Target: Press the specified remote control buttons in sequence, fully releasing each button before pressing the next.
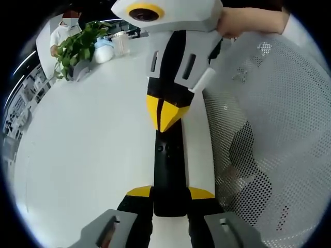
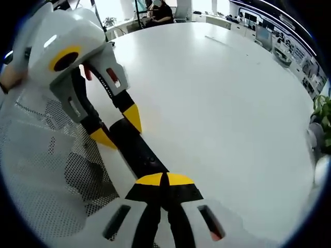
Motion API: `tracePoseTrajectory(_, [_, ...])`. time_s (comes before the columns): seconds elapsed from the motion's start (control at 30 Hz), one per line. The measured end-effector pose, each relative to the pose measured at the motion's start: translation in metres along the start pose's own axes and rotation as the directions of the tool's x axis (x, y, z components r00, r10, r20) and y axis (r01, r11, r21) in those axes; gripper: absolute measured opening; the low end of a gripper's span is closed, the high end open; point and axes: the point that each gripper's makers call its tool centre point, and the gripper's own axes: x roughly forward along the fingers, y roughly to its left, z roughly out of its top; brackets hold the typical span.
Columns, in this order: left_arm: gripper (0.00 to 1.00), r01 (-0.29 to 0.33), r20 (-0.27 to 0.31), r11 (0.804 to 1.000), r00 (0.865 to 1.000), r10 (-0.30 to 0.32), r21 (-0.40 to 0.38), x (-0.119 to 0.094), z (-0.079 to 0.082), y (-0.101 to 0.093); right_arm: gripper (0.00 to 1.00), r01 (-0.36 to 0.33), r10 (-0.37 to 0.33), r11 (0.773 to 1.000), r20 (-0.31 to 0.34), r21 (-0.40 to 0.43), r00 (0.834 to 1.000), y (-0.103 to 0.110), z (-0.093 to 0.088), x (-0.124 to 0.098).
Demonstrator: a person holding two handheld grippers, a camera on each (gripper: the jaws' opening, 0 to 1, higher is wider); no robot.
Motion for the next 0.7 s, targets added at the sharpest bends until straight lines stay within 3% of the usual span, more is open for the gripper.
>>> tracePoseTrajectory(0.53, [0.24, 0.001, 0.001, 1.000, 1.000, -0.001, 0.002, 0.0001, -0.0001, 0.0003, 0.00, 0.002, -0.002, 1.000, 0.002, 0.023, 1.000, -0.0007, -0.0011, -0.0001])
tracePoseTrajectory(0.7, [0.24, 0.002, -0.001, 1.000, 1.000, -0.002, 0.003, 0.0000, 0.0000, 0.0000, 0.00, 0.032, -0.034, 0.998, -0.026, -0.056, 0.999, 0.0015, -0.0006, 0.0008])
